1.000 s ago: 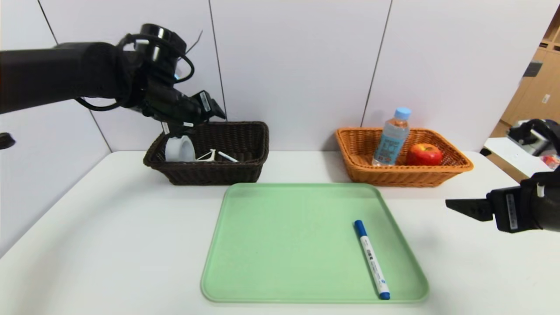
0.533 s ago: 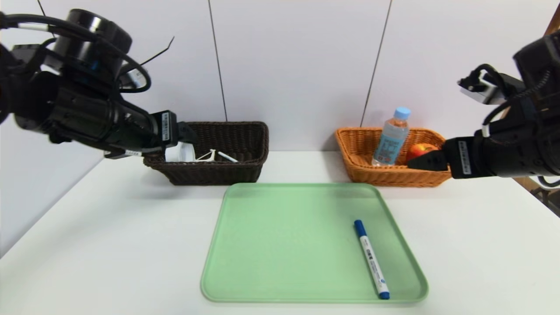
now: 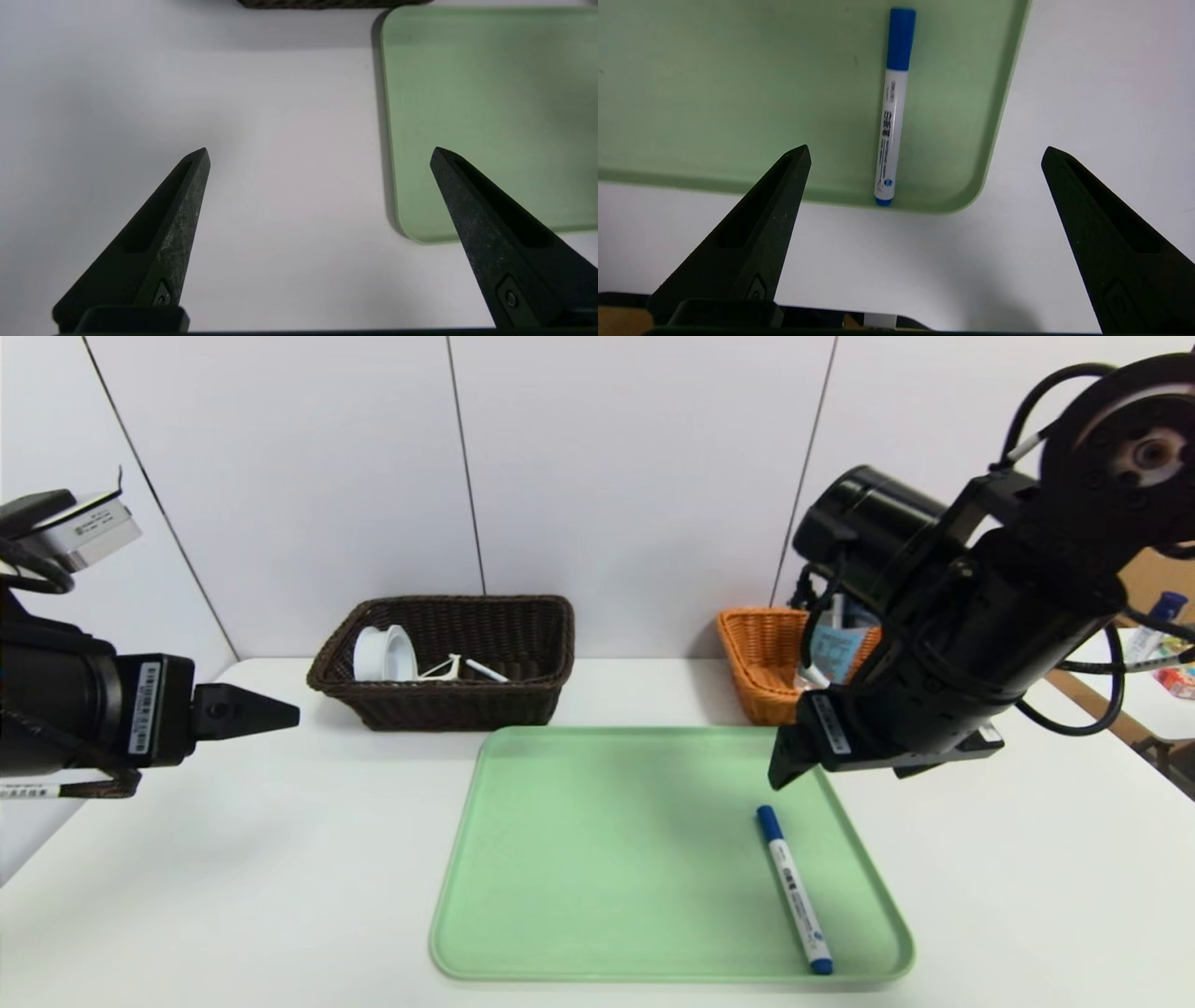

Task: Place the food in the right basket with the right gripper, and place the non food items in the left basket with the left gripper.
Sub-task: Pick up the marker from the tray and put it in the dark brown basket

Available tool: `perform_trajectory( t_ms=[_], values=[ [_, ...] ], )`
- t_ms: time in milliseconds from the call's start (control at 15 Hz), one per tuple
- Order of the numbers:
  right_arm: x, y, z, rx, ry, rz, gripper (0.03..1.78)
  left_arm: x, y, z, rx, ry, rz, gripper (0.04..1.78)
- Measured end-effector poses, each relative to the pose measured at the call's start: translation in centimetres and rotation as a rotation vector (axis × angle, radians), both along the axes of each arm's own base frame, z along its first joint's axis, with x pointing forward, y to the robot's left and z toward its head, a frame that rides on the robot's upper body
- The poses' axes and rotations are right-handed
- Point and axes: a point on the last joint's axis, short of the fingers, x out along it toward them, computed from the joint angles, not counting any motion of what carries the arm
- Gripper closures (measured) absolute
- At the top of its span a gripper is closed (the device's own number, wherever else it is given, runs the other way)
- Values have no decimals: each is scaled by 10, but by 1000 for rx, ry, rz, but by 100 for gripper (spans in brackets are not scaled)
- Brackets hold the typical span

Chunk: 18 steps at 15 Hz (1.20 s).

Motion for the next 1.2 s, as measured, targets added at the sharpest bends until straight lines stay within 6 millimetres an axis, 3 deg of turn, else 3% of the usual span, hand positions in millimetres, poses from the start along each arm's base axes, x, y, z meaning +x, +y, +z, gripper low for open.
perform_trajectory(
  t_ms=[200, 533, 1200],
  values=[
    [6, 14, -15, 29, 89, 32, 10, -5, 2, -3, 6, 22, -2, 15],
    [15, 31, -41, 0, 161, -4, 10, 3, -1, -7, 9, 34, -3, 14],
    [26, 40, -83, -7, 234, -114, 10, 11, -4, -9, 10, 39, -2, 13]
  ],
)
